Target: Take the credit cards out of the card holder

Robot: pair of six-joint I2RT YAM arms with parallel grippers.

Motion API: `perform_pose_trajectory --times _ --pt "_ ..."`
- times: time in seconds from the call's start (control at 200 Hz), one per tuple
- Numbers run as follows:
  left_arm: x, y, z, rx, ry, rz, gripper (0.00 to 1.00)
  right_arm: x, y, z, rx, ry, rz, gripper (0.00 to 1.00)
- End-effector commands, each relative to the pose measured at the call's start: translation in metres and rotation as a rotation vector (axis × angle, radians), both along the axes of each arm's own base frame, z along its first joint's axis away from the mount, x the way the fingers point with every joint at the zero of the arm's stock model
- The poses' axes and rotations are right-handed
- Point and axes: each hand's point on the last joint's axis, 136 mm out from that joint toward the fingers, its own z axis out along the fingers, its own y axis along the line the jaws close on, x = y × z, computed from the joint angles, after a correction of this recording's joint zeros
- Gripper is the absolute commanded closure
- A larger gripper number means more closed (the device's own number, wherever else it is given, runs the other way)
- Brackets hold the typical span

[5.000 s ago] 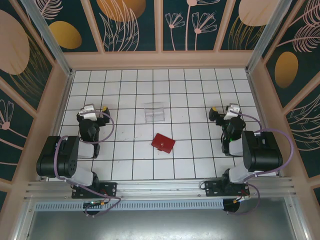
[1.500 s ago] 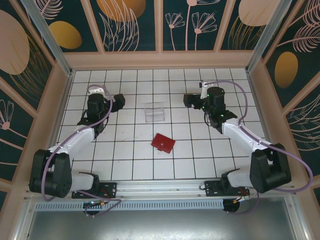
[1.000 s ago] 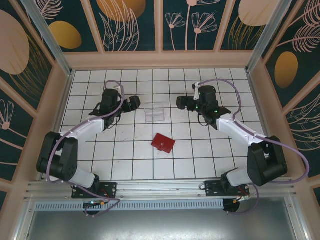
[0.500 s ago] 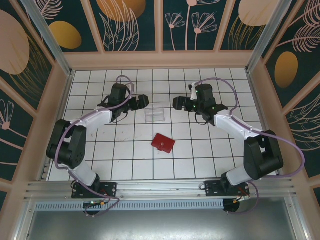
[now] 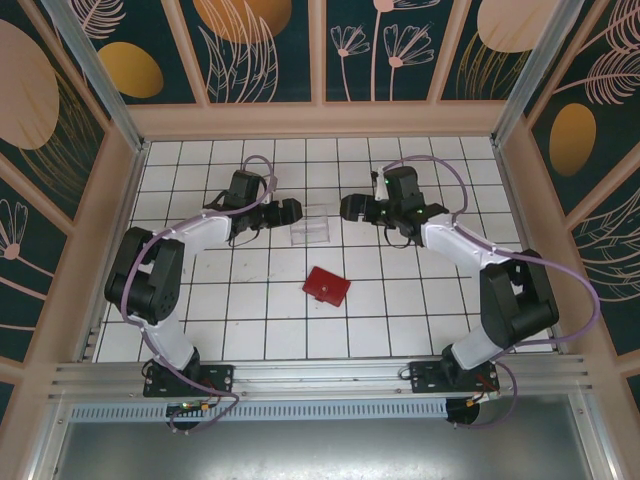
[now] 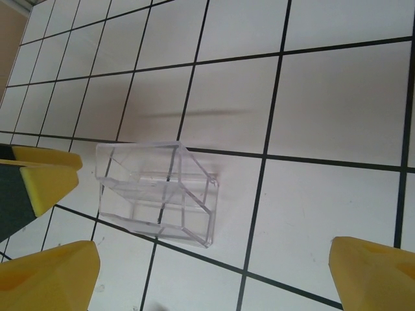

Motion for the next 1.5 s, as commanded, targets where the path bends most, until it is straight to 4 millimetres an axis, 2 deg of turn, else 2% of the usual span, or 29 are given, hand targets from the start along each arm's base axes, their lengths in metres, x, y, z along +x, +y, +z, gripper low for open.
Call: perform_pose_trajectory --times 0.0,0.205,0.365,0.611,0.791,1.016,1.266,1.496 --pt "-0.001 -0.007 0.003 0.001 0.000 -0.048 0.15 -0.002 0.009 -0.003 0.011 0.046 0.009 0.08" --pt "-0.003 -0.006 -0.005 0.024 0.024 -0.061 0.17 -0.001 0.017 -0.017 0.000 0.101 0.009 0.10" --pt "-0.004 -0.021 -0.010 -0.013 0.043 -0.098 0.23 -0.003 0.025 -0.029 0.014 0.139 0.019 0.12" --pt "-0.004 -0.039 -0.018 -0.034 0.065 -0.132 0.36 0.000 0.048 -0.041 0.032 0.176 0.076 0.22" --pt "-0.001 -0.051 -0.021 -0.036 0.069 -0.155 0.40 0.004 0.055 -0.056 0.030 0.208 0.085 0.28" --pt "0.001 -0.058 -0.023 -0.040 0.078 -0.160 0.42 0.006 0.056 -0.066 0.013 0.225 0.090 0.40" --pt "-0.006 -0.072 -0.020 -0.056 0.088 -0.186 0.43 0.003 0.052 -0.069 0.002 0.226 0.090 0.44" --pt "-0.004 -0.053 -0.016 0.025 0.068 -0.102 0.41 0.002 0.036 -0.055 -0.077 0.183 0.061 0.43"
